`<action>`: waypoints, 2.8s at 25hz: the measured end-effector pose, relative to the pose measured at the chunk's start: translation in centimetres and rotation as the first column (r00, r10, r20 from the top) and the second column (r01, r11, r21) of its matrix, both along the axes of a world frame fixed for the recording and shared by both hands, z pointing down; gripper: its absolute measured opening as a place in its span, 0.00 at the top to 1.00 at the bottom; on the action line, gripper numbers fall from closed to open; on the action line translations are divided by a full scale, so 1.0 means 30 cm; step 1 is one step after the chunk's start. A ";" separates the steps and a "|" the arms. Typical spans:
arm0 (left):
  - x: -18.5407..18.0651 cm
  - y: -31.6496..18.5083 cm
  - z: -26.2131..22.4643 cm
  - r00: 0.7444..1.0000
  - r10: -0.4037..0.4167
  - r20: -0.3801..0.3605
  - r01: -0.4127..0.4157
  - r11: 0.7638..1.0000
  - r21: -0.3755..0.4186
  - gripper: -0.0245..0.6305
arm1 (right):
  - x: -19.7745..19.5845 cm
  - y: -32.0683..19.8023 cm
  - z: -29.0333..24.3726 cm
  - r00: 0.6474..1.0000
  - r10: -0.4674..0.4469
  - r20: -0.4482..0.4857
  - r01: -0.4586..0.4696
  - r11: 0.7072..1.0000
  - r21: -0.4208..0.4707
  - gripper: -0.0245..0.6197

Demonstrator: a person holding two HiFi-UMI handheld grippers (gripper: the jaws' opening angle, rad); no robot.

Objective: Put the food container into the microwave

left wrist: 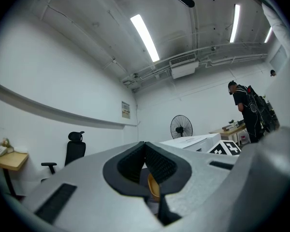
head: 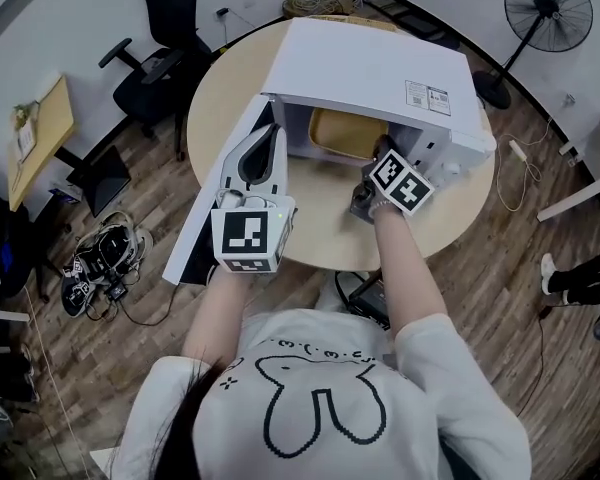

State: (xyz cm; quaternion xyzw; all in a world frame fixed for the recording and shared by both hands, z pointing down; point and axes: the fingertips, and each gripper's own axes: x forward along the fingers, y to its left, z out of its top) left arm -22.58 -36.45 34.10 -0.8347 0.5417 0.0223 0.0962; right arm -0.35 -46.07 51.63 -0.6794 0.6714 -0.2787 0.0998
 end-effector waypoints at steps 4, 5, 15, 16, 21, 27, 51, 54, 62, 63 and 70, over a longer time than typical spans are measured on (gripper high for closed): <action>-0.005 -0.018 0.002 1.000 -0.015 0.005 0.015 1.000 0.005 0.95 | 0.003 -0.053 0.021 1.000 0.018 0.024 -0.018 1.000 0.007 0.90; -0.004 -0.022 0.005 1.000 -0.017 0.008 0.016 1.000 0.007 0.95 | 0.006 -0.066 0.028 0.999 0.023 0.030 -0.023 1.000 0.007 0.90; 0.006 -0.040 0.016 0.999 -0.007 0.042 0.006 1.000 0.023 0.95 | -0.001 -0.143 0.054 0.999 0.038 -0.010 -0.038 0.999 0.027 0.90; 0.008 -0.041 0.015 0.999 -0.005 0.046 0.004 1.000 0.026 0.95 | -0.001 -0.147 0.053 0.999 0.042 -0.029 -0.041 0.999 0.030 0.90; 0.018 -0.039 0.015 0.999 0.007 0.052 -0.009 0.999 0.038 0.95 | -0.001 -0.149 0.056 0.986 0.054 -0.160 -0.049 0.998 0.030 0.90; 0.029 -0.012 0.015 0.998 0.026 0.050 -0.028 0.998 0.048 0.95 | -0.022 -0.116 -0.005 0.967 0.041 -0.251 -0.021 0.996 0.081 0.88; 0.005 0.120 -0.023 0.997 0.081 -0.012 -0.081 0.996 -0.025 0.95 | -0.156 0.226 -0.279 0.912 -0.079 -0.402 0.135 0.984 0.115 0.91; 0.006 0.127 -0.031 0.995 0.094 -0.023 -0.095 0.995 -0.038 0.95 | -0.161 0.273 -0.319 0.916 -0.095 -0.389 0.147 0.983 0.107 0.92; 0.023 0.121 -0.034 0.993 0.112 -0.041 -0.115 0.991 -0.066 0.95 | -0.159 0.376 -0.435 0.880 -0.113 -0.461 0.198 0.970 0.140 0.92; 0.024 0.124 -0.035 0.993 0.111 -0.044 -0.114 0.991 -0.068 0.95 | -0.163 0.389 -0.453 0.871 -0.117 -0.477 0.210 0.967 0.146 0.92; 0.046 0.132 -0.082 0.992 0.120 -0.041 -0.122 0.991 -0.048 0.95 | -0.118 0.438 -0.545 0.859 -0.144 -0.492 0.256 0.952 0.169 0.92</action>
